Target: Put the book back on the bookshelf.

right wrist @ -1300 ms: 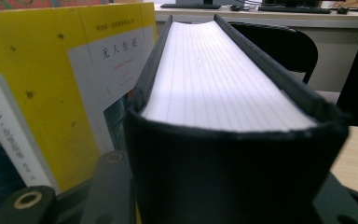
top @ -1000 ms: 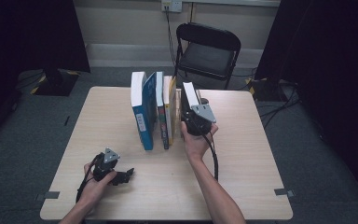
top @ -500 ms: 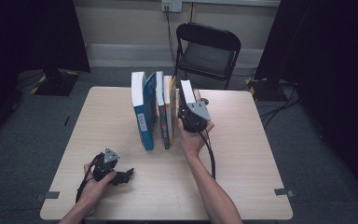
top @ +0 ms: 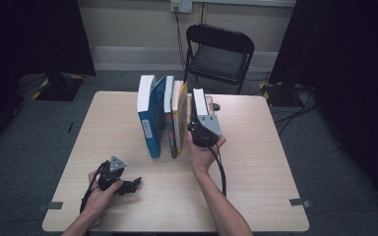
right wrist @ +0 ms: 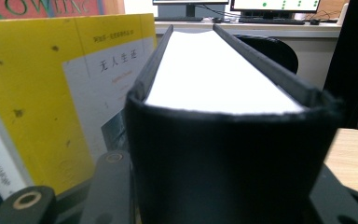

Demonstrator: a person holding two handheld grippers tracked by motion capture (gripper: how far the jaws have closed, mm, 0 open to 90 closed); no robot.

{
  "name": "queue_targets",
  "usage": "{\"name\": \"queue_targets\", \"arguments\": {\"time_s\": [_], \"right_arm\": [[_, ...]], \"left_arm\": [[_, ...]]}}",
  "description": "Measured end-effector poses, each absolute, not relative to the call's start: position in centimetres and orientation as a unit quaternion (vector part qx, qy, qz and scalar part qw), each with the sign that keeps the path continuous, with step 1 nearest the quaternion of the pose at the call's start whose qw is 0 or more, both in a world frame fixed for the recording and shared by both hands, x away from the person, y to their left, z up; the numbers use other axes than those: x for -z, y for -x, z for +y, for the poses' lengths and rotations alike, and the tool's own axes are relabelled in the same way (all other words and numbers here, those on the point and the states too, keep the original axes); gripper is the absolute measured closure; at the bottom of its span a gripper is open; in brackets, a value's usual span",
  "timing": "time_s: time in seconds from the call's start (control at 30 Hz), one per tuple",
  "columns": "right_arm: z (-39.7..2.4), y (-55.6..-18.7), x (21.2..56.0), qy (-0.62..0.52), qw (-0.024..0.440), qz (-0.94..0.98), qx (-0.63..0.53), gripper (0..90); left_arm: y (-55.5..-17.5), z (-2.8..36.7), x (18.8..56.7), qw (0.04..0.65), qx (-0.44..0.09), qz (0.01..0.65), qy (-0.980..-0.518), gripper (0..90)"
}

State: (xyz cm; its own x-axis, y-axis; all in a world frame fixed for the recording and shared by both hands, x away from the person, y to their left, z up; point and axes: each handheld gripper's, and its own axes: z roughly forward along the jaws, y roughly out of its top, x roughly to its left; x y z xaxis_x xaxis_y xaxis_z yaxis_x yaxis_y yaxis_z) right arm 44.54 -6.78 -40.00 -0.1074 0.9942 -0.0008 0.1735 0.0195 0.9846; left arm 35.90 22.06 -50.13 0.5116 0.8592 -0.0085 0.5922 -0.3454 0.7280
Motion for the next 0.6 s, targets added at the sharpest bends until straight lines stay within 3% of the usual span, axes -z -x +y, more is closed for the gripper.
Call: {"name": "queue_targets", "arguments": {"time_s": [0.6], "right_arm": [[-6.9, -46.7, 39.8, -0.499, 0.435, 0.564, -0.493, 54.2]], "left_arm": [[-35.8, 22.2, 50.1, 0.348, -0.191, 0.455, -0.797, 8.0]]}}
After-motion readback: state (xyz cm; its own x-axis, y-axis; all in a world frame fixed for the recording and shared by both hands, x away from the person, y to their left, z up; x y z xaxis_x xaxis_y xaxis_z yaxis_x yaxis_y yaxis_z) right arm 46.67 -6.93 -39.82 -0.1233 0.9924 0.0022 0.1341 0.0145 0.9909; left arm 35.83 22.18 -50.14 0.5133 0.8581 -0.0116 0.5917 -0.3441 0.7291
